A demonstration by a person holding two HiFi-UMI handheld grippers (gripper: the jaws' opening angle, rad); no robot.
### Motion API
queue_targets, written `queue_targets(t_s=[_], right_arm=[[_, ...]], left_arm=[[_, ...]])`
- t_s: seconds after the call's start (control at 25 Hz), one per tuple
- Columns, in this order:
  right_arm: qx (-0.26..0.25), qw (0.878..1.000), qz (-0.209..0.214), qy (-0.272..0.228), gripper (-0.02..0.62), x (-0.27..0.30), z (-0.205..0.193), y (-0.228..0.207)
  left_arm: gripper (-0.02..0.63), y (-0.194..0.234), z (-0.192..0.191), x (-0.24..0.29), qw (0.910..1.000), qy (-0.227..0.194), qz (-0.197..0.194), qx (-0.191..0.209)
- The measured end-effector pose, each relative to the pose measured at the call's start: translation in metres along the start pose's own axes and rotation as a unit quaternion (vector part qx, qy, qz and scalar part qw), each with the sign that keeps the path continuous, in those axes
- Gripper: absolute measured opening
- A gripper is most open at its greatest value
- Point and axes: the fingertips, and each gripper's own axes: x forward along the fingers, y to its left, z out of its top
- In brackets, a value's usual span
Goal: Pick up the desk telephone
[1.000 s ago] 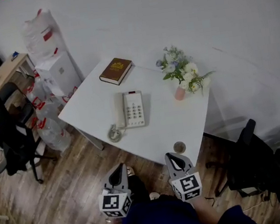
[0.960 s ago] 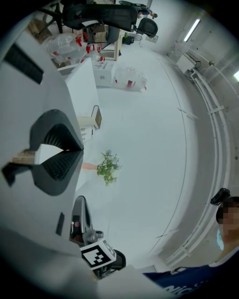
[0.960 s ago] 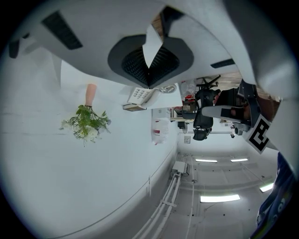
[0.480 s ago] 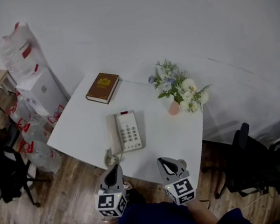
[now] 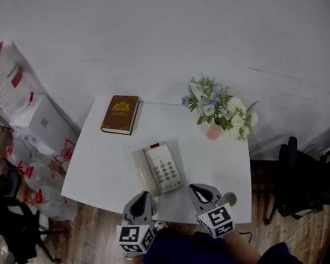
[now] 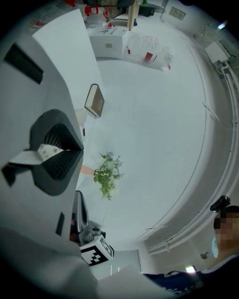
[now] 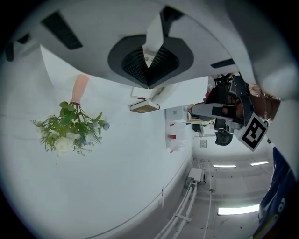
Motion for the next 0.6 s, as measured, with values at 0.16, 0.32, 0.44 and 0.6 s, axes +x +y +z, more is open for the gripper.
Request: queue_targets(t_s=[0.16, 0.32, 0.44, 0.6], right_arm=[[0.013, 1.000, -0.014, 0.002, 0.023, 0.018, 0.004, 0.003], [0.026, 0.999, -0.020, 0.007, 0.023, 0.031, 0.004, 0.004], [0.033, 0.999, -0.018, 0.016, 0.023, 0.036, 0.003, 0.002], [0.038, 0.999, -0.019, 0.026, 0.023, 0.044, 0.004, -0.008]], left_arm=[[0.017, 0.020, 0.002, 0.008, 0.9997, 0.011, -0.018, -0.015], [0.018, 0.039, -0.001, 0.016, 0.9981, 0.023, -0.021, -0.053], [0.018, 0.053, -0.006, 0.015, 0.9958, 0.032, -0.005, -0.085], [0.018, 0.066, -0.011, 0.016, 0.9942, 0.041, 0.018, -0.098]])
